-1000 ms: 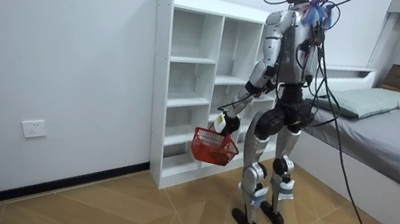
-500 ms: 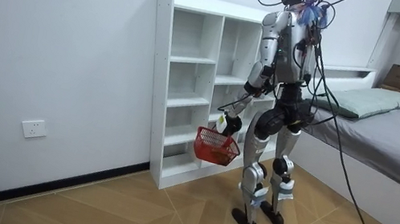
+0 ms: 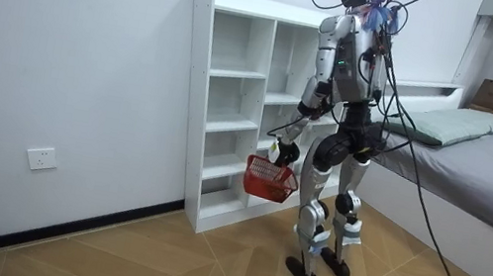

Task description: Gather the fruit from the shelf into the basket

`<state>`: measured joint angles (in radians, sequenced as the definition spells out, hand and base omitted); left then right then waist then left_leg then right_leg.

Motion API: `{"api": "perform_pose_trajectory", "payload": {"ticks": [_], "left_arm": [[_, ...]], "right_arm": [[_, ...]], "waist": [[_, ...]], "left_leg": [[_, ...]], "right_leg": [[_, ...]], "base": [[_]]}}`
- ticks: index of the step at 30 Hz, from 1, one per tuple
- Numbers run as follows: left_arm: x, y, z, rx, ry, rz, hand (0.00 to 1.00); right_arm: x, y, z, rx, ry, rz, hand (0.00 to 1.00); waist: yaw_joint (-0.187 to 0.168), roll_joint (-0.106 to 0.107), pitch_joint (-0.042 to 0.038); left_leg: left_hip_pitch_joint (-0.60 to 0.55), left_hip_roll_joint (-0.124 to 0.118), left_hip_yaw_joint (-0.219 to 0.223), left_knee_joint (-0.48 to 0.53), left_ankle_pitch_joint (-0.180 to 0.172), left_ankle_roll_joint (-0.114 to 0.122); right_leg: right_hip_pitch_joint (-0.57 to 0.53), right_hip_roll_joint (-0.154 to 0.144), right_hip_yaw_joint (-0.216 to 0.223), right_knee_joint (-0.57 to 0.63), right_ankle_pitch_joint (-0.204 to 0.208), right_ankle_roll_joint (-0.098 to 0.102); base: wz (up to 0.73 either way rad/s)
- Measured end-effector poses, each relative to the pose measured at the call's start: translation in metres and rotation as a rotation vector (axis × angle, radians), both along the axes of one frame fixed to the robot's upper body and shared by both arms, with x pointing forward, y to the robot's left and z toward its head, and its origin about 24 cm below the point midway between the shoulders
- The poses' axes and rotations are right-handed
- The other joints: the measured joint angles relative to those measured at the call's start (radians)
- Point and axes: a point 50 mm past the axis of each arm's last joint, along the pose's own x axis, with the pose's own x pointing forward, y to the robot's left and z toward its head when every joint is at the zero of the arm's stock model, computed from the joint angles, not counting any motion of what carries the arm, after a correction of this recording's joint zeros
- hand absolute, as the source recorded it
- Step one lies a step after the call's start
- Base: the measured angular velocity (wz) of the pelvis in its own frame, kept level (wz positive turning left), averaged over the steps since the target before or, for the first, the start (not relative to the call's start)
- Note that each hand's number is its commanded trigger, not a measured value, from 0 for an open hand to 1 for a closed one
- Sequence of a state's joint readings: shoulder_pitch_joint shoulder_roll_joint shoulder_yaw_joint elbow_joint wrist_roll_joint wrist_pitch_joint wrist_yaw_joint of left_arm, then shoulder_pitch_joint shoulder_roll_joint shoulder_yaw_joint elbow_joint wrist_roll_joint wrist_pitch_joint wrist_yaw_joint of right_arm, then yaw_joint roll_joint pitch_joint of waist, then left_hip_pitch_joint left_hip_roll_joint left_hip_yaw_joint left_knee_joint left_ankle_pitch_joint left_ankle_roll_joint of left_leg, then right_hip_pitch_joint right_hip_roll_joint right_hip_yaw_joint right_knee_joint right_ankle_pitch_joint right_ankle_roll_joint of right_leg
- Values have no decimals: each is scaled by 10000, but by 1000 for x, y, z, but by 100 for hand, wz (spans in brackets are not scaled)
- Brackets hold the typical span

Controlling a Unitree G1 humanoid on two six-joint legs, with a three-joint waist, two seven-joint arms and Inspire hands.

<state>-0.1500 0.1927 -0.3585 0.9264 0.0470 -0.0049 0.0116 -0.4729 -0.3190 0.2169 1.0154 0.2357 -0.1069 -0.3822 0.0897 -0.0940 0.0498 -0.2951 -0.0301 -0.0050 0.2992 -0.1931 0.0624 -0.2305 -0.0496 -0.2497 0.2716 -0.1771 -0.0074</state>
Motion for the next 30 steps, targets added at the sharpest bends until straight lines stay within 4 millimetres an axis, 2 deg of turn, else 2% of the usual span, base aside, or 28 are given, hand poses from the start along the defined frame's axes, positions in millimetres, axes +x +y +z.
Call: {"api": "perform_pose_trajectory", "payload": {"ticks": [10, 19, 30], "left_arm": [[1, 3, -1, 141, 77, 269, 100], [1, 5, -3, 256, 195, 343, 100], [0, 5, -4, 300, 211, 392, 100]], "right_arm": [[-5, -3, -6, -53, 336, -146, 0], [-5, -3, -7, -76, 354, -118, 0], [-6, -3, -9, -159, 463, -117, 0]], "waist": [[23, 20, -7], [37, 194, -17], [46, 240, -19]], "left_leg": [[10, 1, -7, 7, 0, 0], [8, 1, 16, 29, 9, -2], [8, 2, 20, 38, 69, -19]], "right_leg": [[11, 1, -2, -3, 0, 0], [16, 0, 14, -8, 0, 0], [24, -1, 20, -7, 1, -1]], "base": [[0], [0], [0]]}}
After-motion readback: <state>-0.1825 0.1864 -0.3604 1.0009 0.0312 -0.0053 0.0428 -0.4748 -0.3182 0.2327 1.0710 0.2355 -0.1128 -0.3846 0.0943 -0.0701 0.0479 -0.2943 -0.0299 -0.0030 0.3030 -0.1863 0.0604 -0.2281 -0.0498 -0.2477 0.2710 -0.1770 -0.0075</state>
